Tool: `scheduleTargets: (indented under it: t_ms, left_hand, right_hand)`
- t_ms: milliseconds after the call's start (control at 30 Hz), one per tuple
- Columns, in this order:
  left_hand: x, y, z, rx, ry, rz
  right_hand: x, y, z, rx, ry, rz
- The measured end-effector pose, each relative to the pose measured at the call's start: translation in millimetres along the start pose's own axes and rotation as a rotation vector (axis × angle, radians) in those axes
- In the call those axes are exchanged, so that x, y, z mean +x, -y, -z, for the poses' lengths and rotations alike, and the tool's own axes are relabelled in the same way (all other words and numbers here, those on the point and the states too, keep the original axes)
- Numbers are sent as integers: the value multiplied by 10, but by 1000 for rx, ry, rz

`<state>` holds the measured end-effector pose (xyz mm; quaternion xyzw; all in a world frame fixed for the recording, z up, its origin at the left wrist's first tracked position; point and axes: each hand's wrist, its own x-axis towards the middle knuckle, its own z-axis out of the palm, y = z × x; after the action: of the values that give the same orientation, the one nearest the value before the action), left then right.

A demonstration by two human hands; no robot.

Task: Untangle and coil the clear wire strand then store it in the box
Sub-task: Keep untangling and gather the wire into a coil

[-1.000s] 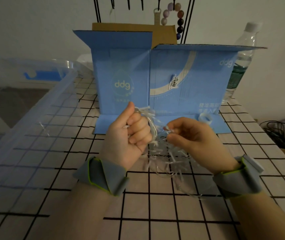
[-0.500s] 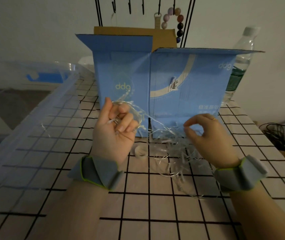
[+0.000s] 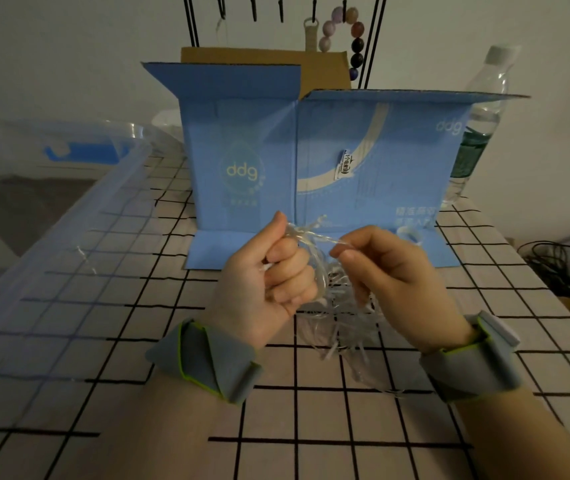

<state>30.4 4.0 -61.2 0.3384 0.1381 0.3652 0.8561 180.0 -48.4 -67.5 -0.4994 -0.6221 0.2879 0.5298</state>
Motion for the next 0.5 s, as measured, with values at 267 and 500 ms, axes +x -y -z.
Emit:
scheduleTargets:
  t_ms: [267,500]
  left_hand:
    - [-20,-56,-15,-283,169,-188]
    - [28,-30,-58,-7,-153,-287]
  right_hand:
    - [21,-175,28,-514,21,123]
    - [-41,-143,-61,-709,297,265]
